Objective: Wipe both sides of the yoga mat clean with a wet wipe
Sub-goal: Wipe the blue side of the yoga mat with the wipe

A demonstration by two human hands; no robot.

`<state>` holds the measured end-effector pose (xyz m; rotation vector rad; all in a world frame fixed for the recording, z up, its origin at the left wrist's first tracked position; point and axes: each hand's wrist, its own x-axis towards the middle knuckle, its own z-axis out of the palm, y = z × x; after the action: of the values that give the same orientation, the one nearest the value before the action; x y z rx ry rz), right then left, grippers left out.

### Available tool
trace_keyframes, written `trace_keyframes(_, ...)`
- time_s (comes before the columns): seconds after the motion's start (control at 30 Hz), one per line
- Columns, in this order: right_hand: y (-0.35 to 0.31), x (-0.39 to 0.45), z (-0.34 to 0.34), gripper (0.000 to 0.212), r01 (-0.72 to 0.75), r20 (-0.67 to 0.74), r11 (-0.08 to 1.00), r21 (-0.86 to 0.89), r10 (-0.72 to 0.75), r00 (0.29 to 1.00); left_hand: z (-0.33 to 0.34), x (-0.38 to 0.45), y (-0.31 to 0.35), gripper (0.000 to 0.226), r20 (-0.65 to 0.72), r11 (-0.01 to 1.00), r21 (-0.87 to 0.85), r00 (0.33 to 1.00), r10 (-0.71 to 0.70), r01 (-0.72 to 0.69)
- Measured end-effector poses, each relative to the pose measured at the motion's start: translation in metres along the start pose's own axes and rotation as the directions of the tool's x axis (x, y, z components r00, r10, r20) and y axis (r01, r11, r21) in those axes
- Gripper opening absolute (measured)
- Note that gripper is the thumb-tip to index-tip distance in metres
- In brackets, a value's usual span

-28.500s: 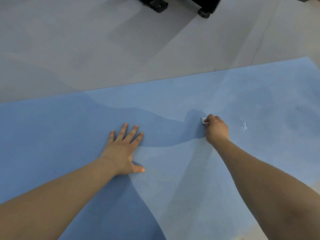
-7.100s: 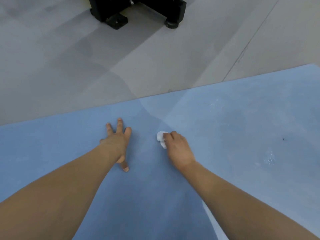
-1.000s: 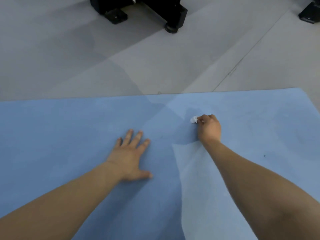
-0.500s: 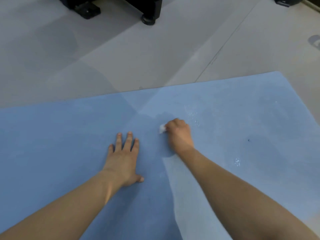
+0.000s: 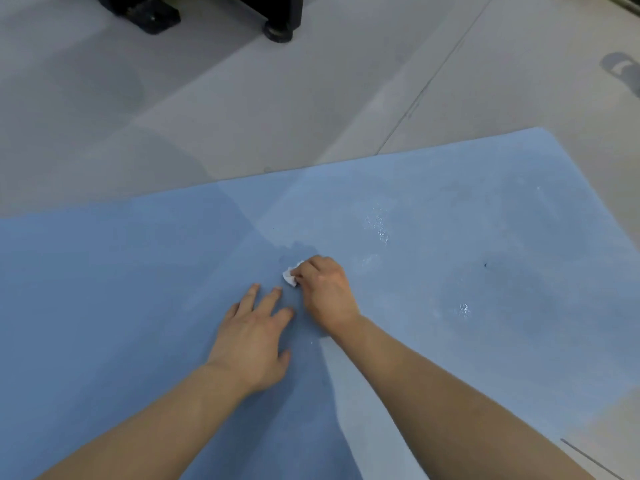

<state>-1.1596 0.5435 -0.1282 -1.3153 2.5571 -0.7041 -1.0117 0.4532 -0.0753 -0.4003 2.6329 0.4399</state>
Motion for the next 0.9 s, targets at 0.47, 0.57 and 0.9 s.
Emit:
trace_keyframes(0.47, 0.085, 0.000, -0.066, 0.018, -0.483, -0.207, 0.875, -0.042, 0.466, 0.861, -0.016, 0.032, 0.012, 0.112, 0.044, 0.989, 0.140, 0.998, -0.053, 0.047)
trace_keyframes(0.57, 0.027, -0.016, -0.024, 0.015, -0.231, -0.109, 0.973, 0.024, 0.232, 0.967, -0.016, 0.035, 0.007, 0.116, 0.103, 0.998, 0.062, 0.995, -0.017, 0.011)
trace_keyframes(0.9, 0.109, -0.021, -0.078, 0.024, -0.365, -0.133, 0.922, -0.127, 0.349, 0.928, -0.016, 0.033, -0.007, 0.118, 0.089, 0.995, 0.093, 0.996, 0.031, -0.039)
